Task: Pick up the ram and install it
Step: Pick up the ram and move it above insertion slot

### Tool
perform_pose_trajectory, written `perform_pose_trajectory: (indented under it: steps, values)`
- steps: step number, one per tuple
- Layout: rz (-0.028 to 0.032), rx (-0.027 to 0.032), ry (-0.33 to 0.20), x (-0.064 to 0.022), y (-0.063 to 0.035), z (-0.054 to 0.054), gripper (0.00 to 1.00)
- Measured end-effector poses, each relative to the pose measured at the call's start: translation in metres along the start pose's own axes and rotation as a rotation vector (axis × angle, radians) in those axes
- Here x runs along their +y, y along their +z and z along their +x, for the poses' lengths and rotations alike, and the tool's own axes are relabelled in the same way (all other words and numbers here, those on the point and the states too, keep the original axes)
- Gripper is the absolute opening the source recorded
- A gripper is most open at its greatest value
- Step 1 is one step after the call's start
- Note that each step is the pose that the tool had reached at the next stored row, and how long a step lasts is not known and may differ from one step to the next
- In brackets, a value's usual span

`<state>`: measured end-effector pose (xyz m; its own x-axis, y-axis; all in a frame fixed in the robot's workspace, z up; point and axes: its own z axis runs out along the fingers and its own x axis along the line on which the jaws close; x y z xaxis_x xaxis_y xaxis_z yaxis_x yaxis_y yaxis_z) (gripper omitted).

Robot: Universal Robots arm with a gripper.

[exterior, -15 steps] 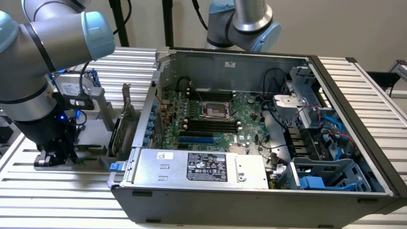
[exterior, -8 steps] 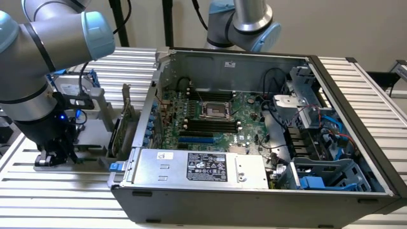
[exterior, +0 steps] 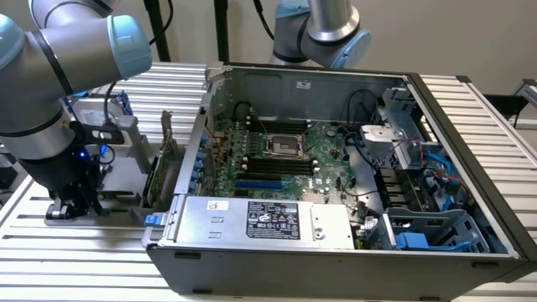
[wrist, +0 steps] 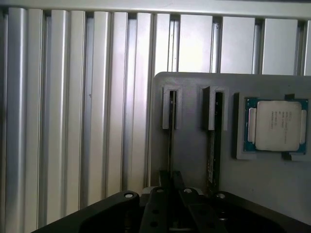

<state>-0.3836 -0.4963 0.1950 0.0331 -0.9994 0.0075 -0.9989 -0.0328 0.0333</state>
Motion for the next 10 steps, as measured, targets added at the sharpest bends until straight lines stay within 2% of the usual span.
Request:
perform_pose_trajectory:
  steps: [6,10]
  values:
    - [0.0,0.0,0.0,0.0,-0.0014,0.0,0.13]
    - [0.0001,-0.0001,0.0,0.0002,-0.007,0.0,0.13]
